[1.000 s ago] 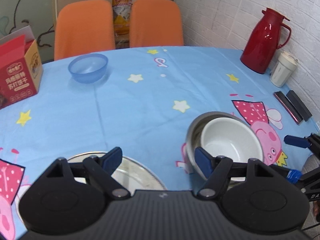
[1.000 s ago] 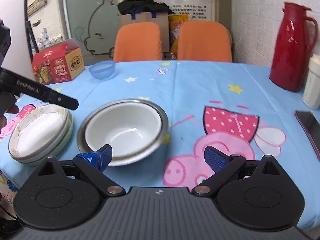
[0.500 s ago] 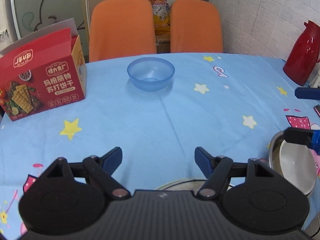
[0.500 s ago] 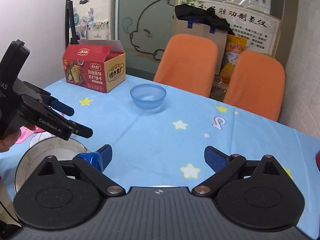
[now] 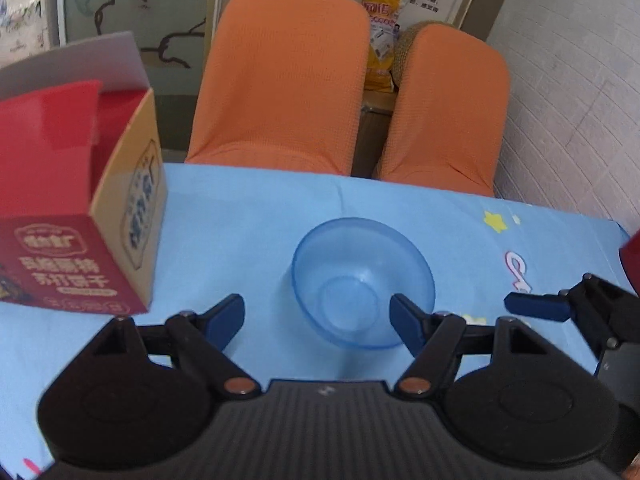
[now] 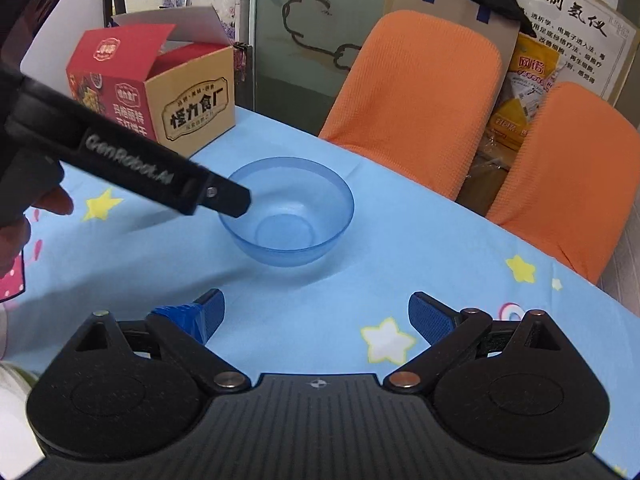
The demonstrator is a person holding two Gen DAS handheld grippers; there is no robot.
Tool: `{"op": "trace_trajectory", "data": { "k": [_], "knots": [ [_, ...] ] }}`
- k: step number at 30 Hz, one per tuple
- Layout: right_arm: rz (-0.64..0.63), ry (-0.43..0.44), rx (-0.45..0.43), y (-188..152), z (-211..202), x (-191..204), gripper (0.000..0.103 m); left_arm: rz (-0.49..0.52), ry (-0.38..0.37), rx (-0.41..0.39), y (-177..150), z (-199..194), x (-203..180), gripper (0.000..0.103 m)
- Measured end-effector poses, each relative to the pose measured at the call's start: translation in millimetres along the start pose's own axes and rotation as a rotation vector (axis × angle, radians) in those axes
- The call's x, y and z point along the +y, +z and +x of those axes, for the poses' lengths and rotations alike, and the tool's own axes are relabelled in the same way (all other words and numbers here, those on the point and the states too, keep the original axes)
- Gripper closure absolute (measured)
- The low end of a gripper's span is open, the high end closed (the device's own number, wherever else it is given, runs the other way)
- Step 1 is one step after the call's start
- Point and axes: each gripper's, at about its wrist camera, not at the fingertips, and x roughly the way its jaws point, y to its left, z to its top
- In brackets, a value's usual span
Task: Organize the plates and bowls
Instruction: 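Move the left tool to the blue plastic bowl and grip its rim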
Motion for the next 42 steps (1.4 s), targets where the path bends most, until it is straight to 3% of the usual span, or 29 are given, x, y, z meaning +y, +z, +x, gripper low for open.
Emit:
{"op": "trace_trajectory", "data": {
  "k": [10,16,23,26,31,37,42],
  "knots": [
    [0.036,0.067,0.026,12,55,-4,0.018,-0.043,0.017,0.054,17,62,-1,0.031],
    [0.007,0.099,-0.006,17,56,4,0.019,-0.004,0.016,0.022,14,61,2,0.033],
    [-0.037,0.109,-0.032,17,48,20,0.022,0.034,0.019,0.013,6,56,1,0.061],
    [-0.042,0.12,-0.051,16,44,26,0.022,0.036,-0.018,0.029,4,51,3,0.063],
    [-0.075,0.089,-0.047,15,39,35,0.021,0.068,-0.018,0.043,-3,45,-4,0.063],
    [-0.022,0.087,-0.05,16,28,23,0.021,0.039,-0.082,0.07,-11,35,-11,0.063],
    [-0.05,0.054,-0.021,10,25,24,0.021,0.027,-0.097,0.079,-13,36,-18,0.063]
  ]
}}
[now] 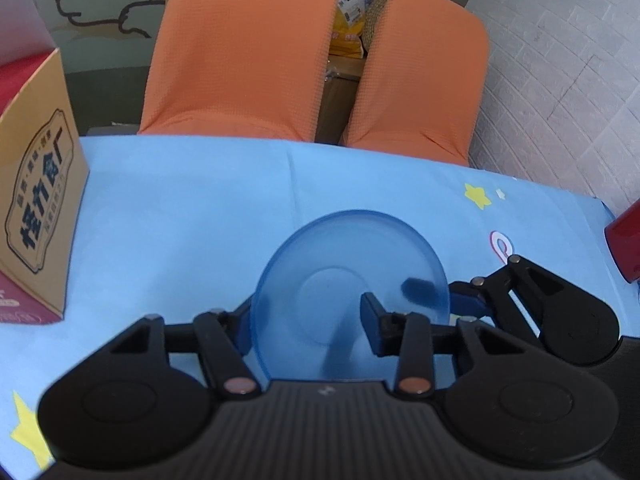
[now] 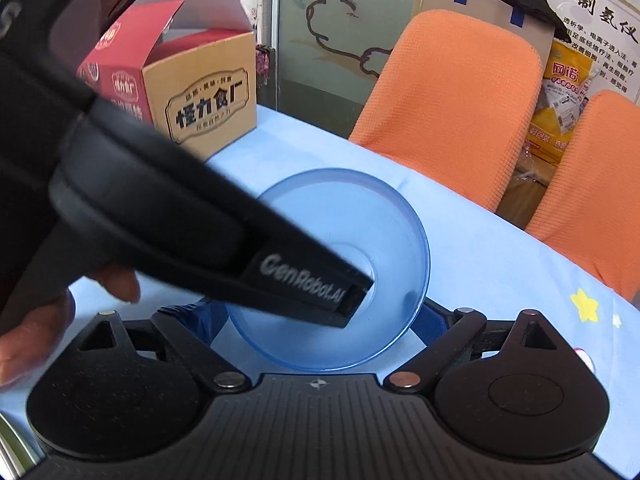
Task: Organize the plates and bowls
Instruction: 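Move the left tool to the blue plastic bowl and grip its rim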
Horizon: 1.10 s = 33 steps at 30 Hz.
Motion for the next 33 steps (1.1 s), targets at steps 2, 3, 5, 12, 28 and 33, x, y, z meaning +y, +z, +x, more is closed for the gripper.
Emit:
{"op": "trace_trajectory", "data": {
  "k": [2,3,5,12,28,33],
  "knots": [
    [-0.025,-0.011,0.011,-1,4,1,0.021,-0.014,-0.006,0.006,4,6,0,0.063],
    [-0.025,-0.01,0.011,-1,4,0,0.022,-0.014,-0.008,0.009,4,7,0,0.063],
    [-0.01,0.006,0.015,-2,6,-7,0.022,-0.001,0.001,-0.003,5,8,0,0.062],
    [0.057,0.067,0.002,-7,12,-30,0.017,-0.003,-0.007,-0.041,3,7,8,0.046],
    [0.084,0.069,-0.031,-7,-3,-33,0.055,0.038,0.011,-0.043,-6,-5,-2,0.073],
    [0.046,0.015,-0.071,-11,-35,-24,0.055,0.08,0.013,-0.087,-14,-35,-28,0.073]
  ]
}}
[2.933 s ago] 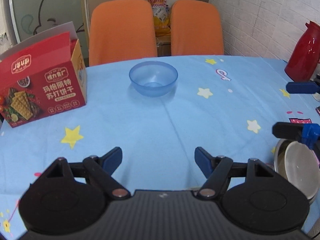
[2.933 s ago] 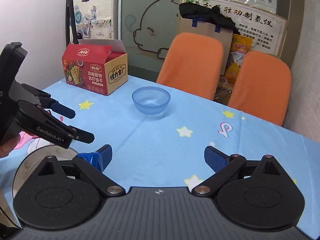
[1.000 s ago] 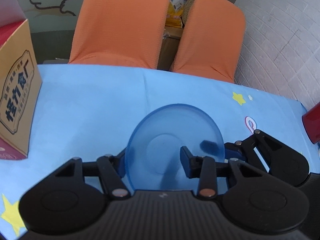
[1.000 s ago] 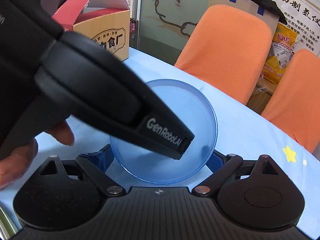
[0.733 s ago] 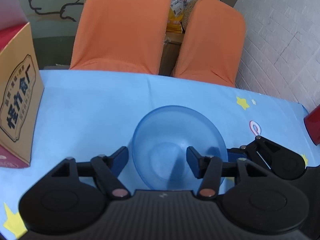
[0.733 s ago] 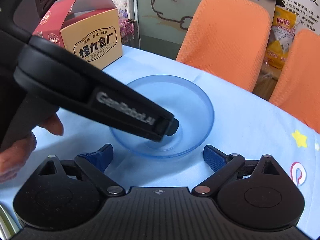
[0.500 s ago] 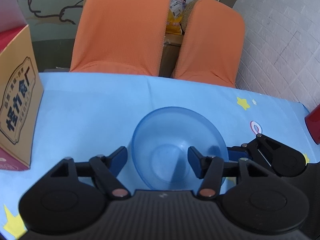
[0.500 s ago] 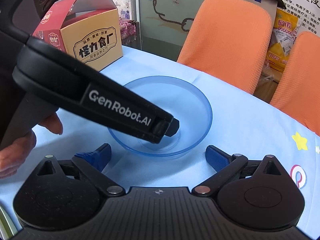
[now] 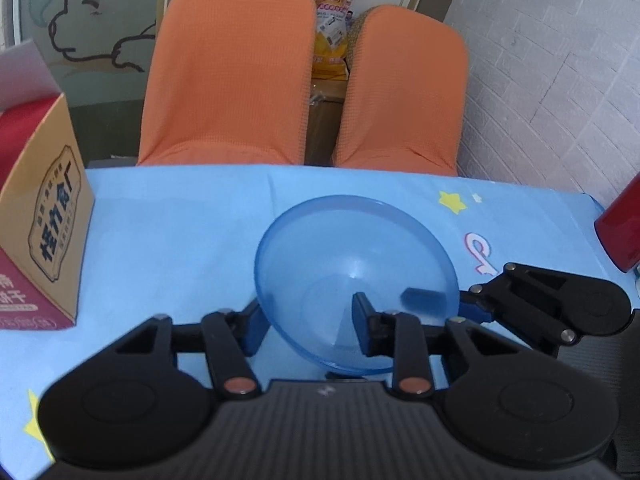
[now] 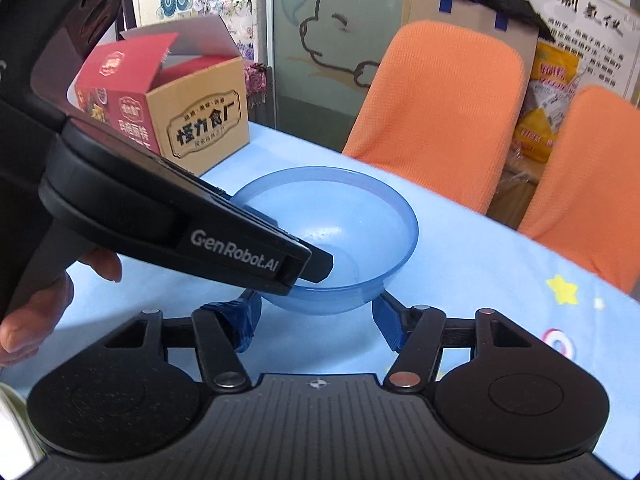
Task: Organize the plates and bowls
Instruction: 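Move the left tool to the blue plastic bowl and grip its rim, then lower the blue bowl with the left tool into the white bowl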
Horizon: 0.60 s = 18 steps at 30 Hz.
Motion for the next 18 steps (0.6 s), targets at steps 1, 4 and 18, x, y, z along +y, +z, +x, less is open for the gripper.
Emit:
{"op": "trace_trajectory", "data": {
  "k": [1,4,18],
  "knots": [
    [-0.007,-0.012,-0.009,-1,-10,3,0.055,0.01,-0.001,-0.01,-2,-9,-7,0.073],
    [-0.007,-0.025,-0.031,-5,-47,6,0.055,0.035,-0.022,-0.037,-11,-42,-33,0.073],
    [0.038,-0.105,0.031,-97,-213,25,0.051,0.192,-0.138,-0.005,-120,-119,-176,0.069]
  ]
}}
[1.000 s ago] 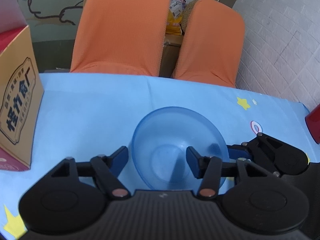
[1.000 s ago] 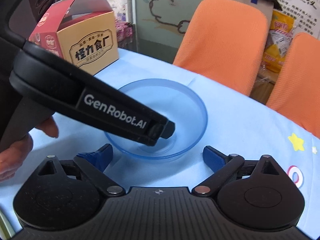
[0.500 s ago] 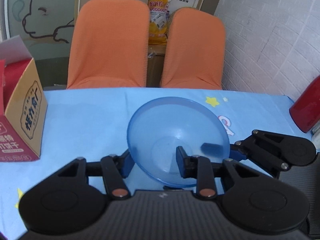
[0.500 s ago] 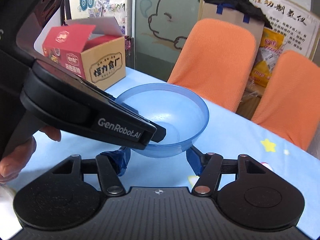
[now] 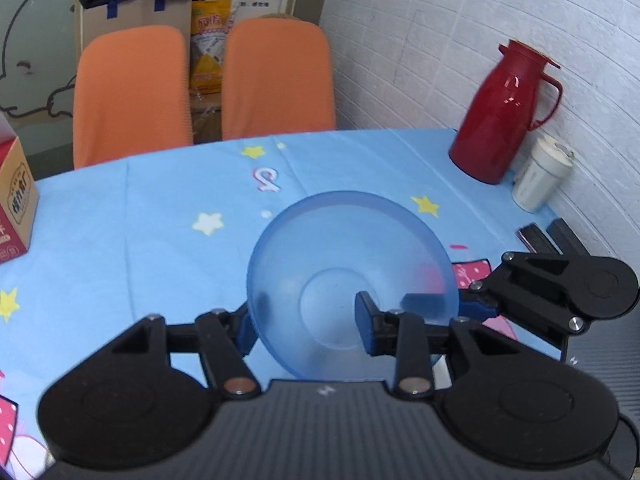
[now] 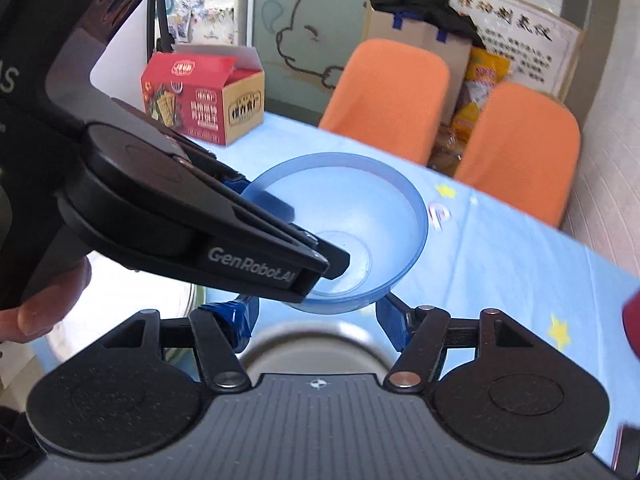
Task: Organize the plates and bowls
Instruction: 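Lower the blue bowl with the left tool into the white bowl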
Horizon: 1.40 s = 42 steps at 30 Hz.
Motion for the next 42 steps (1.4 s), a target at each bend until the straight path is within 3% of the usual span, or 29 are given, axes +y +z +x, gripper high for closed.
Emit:
{"op": "trace_trajectory", "data": {
  "k": [3,8,20,22,23,24,30,34,42],
  "knots": [
    [0.017,-0.015,0.029,-25,-10,1,0.051,0.01,-0.03,0.035,-17,3,-19,0.069],
    [0.055,0.005,0.047,-54,-10,4,0.051,0.047,-0.011,0.065,-39,10,-39,0.069],
    [0.115,0.059,0.037,-87,-1,1,0.052,0.046,0.0,0.112,-51,30,-34,0.068],
    [0.119,0.061,0.028,-89,-7,1,0.052,0.046,-0.007,0.114,-51,30,-33,0.057],
    [0.12,0.061,0.026,-90,-11,1,0.052,0.045,0.0,0.109,-51,29,-32,0.033],
    [0.119,0.058,0.03,-92,-14,0,0.052,0.042,-0.003,0.096,-51,27,-30,0.019],
    [0.148,0.046,0.023,-113,-37,-4,0.051,0.011,-0.042,0.015,-44,-3,-19,0.007],
    [0.198,0.033,-0.014,-119,-45,-12,0.05,0.019,0.016,-0.03,-42,-16,-12,0.006],
    [0.305,-0.04,-0.078,-117,-32,-24,0.048,0.006,0.084,0.018,-54,-4,9,0.005]
  ]
}}
